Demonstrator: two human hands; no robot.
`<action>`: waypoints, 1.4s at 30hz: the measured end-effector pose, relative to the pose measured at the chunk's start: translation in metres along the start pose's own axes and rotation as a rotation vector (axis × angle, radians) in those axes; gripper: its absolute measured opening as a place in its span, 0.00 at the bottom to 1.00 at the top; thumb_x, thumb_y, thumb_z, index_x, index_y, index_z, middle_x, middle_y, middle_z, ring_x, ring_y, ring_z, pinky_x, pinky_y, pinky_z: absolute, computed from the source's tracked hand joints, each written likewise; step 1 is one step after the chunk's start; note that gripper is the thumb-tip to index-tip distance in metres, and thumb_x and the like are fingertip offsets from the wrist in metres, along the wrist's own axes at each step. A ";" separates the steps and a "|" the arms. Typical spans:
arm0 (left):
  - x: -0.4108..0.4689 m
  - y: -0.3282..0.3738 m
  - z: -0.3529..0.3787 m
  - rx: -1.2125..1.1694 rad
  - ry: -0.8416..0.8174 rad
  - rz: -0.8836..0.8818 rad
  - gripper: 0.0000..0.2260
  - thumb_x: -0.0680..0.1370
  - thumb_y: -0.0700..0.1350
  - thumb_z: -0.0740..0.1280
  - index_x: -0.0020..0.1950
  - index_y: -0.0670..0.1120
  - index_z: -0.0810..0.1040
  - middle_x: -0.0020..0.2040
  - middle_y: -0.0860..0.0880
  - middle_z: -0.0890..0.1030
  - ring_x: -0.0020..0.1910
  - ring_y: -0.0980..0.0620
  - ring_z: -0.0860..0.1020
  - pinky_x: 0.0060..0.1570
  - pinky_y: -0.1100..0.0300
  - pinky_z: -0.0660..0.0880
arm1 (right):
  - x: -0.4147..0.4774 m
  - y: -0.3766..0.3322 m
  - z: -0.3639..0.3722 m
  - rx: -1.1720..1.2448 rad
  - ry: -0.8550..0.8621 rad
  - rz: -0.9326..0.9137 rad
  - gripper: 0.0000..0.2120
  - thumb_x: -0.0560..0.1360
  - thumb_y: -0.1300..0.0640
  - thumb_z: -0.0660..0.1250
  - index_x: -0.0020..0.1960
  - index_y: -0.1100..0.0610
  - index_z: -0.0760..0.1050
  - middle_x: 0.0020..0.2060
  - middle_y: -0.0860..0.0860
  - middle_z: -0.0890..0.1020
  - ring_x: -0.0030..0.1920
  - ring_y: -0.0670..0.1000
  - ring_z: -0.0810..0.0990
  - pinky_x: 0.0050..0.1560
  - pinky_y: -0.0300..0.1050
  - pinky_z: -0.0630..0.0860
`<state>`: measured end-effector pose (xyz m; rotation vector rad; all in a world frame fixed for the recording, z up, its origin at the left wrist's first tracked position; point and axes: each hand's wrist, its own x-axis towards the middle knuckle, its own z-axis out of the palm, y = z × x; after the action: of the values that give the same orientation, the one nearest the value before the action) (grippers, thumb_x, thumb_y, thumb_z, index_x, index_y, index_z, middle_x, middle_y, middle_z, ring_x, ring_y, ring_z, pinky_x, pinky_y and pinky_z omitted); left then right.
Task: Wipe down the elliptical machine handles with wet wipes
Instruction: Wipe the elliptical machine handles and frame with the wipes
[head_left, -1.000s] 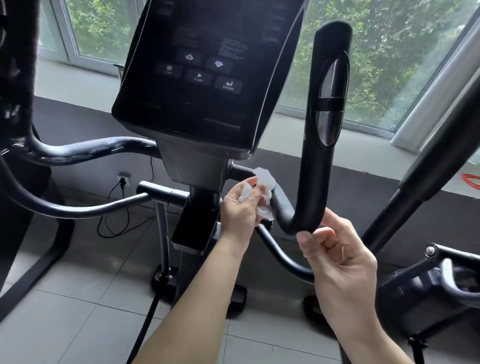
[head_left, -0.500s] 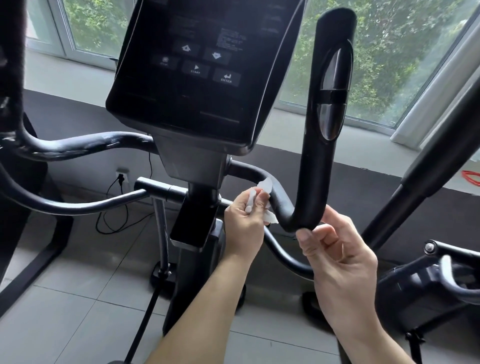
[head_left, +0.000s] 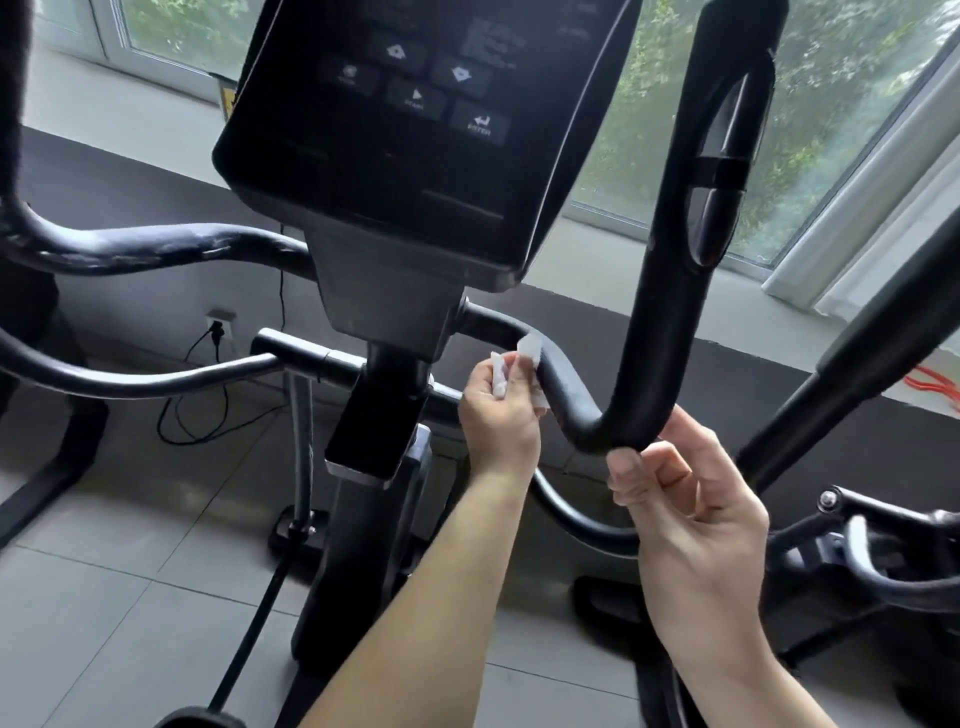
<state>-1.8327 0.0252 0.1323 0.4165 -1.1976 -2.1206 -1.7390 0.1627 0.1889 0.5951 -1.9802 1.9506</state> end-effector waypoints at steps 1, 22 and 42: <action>0.007 -0.003 0.001 0.000 0.004 -0.001 0.10 0.82 0.48 0.69 0.44 0.46 0.78 0.31 0.51 0.76 0.29 0.54 0.74 0.33 0.57 0.74 | 0.000 -0.001 0.000 -0.002 0.003 0.001 0.23 0.73 0.54 0.76 0.67 0.54 0.80 0.44 0.64 0.78 0.42 0.58 0.77 0.47 0.49 0.77; 0.012 0.016 -0.015 0.272 -0.046 0.236 0.08 0.83 0.51 0.66 0.49 0.48 0.79 0.39 0.51 0.83 0.36 0.50 0.84 0.40 0.47 0.81 | -0.006 -0.011 0.018 -0.004 0.126 0.016 0.20 0.71 0.61 0.72 0.62 0.53 0.81 0.33 0.46 0.81 0.35 0.47 0.78 0.41 0.37 0.77; 0.004 0.063 -0.049 0.389 -0.540 0.283 0.09 0.82 0.51 0.70 0.44 0.49 0.82 0.35 0.50 0.82 0.32 0.48 0.83 0.39 0.52 0.81 | -0.009 -0.021 0.026 0.123 0.143 0.086 0.33 0.58 0.36 0.85 0.61 0.43 0.85 0.35 0.45 0.82 0.36 0.47 0.79 0.40 0.36 0.77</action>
<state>-1.7838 -0.0319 0.1595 -0.1781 -1.8642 -1.7997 -1.7190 0.1374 0.2020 0.3925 -1.8387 2.1146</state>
